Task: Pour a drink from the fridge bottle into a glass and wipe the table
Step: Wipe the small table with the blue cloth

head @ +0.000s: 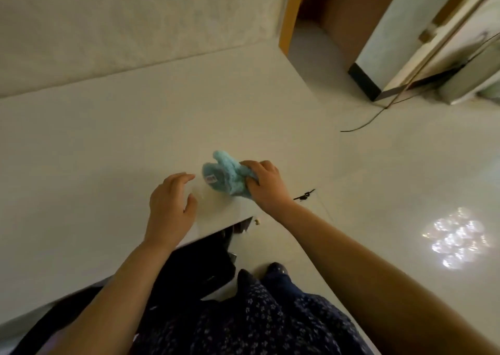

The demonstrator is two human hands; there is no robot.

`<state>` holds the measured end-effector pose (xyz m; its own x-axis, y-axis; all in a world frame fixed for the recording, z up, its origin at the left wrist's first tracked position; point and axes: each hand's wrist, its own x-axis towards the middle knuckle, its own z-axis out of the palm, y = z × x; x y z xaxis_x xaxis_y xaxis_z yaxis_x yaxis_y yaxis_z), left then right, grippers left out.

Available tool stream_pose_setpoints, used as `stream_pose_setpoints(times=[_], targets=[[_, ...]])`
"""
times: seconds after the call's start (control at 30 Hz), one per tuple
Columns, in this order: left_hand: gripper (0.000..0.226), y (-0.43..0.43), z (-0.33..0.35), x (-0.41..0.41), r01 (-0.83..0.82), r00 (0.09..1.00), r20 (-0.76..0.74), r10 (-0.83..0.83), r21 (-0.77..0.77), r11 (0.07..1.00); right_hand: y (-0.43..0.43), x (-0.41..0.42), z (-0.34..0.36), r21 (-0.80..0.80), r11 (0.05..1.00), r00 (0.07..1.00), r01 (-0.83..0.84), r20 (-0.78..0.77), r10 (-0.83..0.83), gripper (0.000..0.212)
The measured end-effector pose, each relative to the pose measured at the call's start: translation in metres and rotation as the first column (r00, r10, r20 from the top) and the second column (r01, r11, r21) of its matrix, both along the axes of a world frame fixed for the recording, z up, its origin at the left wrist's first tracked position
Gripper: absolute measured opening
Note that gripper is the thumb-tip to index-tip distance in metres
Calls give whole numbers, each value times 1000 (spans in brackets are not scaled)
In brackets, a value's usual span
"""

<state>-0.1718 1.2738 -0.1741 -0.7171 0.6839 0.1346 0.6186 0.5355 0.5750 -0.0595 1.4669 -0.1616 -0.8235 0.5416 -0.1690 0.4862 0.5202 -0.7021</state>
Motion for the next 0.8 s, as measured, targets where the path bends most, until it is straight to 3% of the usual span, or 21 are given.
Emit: stream_pose_setpoints(times=[0.2,0.33,0.43,0.53,0.8], targets=[[40,128,4,59,82,995,51,-80,-35,996,157,79,16,249,959,990,139,-13,-140,40],[41,167,4,82,82,993,91,-76,-63,995,221,101,8,359,924,990,133,-2,-142,38],[40,174,1,93,82,992,107,-71,-98,992,236,101,-19,377,925,985,-33,171,-34,39],[40,170,-2,100,52,994,108,-37,-141,989,230,100,-49,316,922,905,-222,418,75,43],[44,150,-2,114,-11,995,90,31,-211,977,215,111,-72,328,912,867,-247,496,56,63]])
